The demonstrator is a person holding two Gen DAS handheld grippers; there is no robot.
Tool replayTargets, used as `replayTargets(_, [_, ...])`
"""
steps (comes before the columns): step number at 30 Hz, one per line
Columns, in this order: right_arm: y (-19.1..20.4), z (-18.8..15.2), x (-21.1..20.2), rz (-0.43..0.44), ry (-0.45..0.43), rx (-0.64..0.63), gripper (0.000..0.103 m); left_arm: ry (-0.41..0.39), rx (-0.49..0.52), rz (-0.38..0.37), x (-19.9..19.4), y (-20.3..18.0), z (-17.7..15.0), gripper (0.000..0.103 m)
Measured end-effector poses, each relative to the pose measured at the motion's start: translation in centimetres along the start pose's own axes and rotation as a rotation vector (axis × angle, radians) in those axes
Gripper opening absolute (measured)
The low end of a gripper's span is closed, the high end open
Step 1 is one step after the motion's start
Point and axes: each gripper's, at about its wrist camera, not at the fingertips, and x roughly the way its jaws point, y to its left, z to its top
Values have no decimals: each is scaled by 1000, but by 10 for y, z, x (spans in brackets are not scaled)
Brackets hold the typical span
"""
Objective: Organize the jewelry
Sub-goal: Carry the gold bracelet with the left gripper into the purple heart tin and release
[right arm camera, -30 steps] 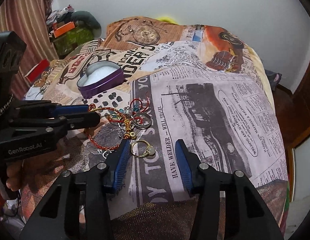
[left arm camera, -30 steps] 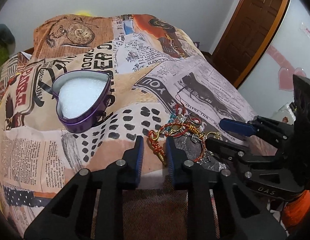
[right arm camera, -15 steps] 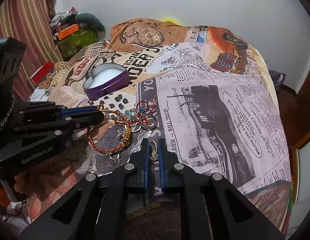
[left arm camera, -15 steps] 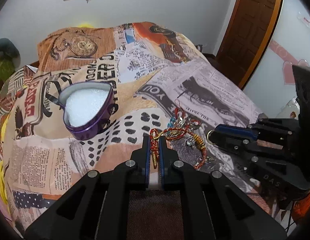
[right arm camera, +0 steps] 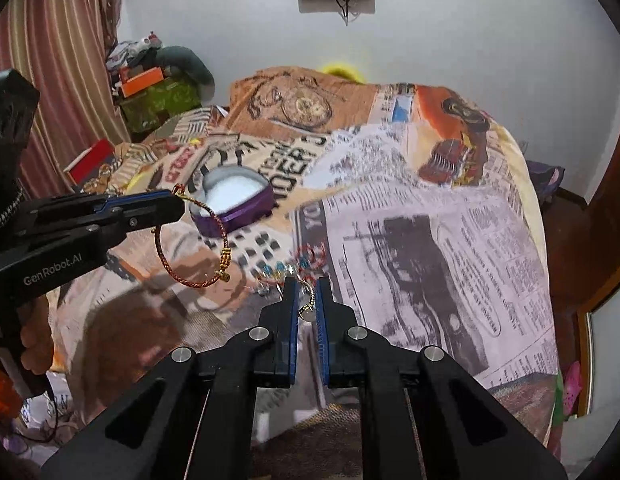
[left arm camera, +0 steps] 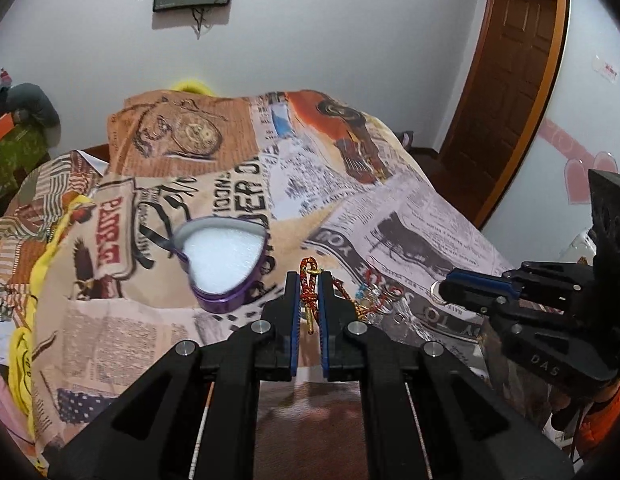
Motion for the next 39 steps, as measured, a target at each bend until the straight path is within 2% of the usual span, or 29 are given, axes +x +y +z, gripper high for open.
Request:
replayTargets(12, [26,39,-3,25,-93,-10,8,-84,-2,63,-21,36,18,7])
replayTargets(22, [43,65,22,57,-90,-35,8,-87,-2,94,2,67,34,7])
replayTargets(28, [42,84,50,94,-49,-26,8,-42,-14,101,30,85,40,7])
replayTargets(39, [44,105,104,165,105,-51,8,76,-45,30,76,107,40,7])
